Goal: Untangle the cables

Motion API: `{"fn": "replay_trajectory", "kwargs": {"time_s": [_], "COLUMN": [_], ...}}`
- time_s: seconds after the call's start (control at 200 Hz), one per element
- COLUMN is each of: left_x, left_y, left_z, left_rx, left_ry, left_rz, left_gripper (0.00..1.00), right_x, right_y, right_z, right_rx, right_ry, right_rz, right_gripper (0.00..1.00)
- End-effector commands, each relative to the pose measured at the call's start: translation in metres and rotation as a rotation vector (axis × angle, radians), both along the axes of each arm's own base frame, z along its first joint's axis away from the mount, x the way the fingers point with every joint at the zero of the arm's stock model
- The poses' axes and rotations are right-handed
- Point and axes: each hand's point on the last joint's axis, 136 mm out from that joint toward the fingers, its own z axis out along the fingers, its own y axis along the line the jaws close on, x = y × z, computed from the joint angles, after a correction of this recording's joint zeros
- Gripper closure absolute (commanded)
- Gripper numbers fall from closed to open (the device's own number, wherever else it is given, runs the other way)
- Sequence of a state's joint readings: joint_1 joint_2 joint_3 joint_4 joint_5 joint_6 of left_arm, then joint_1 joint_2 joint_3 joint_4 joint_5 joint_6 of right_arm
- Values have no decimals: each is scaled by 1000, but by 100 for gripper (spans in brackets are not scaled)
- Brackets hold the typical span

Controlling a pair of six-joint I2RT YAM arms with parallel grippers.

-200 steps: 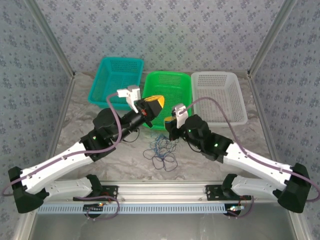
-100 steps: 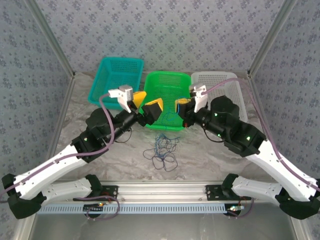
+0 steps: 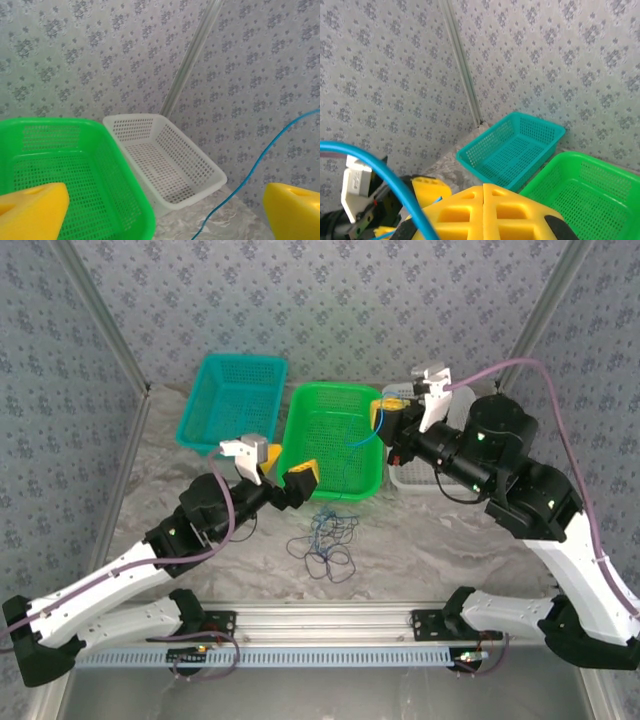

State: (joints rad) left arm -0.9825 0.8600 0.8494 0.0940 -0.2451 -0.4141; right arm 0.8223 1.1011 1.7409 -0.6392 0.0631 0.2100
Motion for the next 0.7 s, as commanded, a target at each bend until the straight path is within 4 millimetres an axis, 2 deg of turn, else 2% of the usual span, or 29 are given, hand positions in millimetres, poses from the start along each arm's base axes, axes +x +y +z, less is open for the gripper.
{"fn": "replay_trajectory", "kwargs": {"time_s": [0.0,0.13,0.255,0.48,0.695], "left_x": [3,3,1,-7,3], "left_y": [10,4,-17,-69,-109], "left_z": [-5,-20,-37,-71,-92], "left_rx": [16,43,70,141,208], "left_ry": [-7,5,3,-8,-27], "left_rz": [43,23,-55,-256,-309], "left_gripper": [0,1,1,3,5], "right_x": [-3,-6,-9,-5,-8], "right_y": [-10,-17,-13,-7,-12], "right_z": [19,46,63,66,78], "right_rx": [-12,63,112,136,187], "right_ry": [-43,-95,-113,-91,-107], "right_rz": [-12,-16,16,34,34], "right_gripper": [100,100,100,100,100]}}
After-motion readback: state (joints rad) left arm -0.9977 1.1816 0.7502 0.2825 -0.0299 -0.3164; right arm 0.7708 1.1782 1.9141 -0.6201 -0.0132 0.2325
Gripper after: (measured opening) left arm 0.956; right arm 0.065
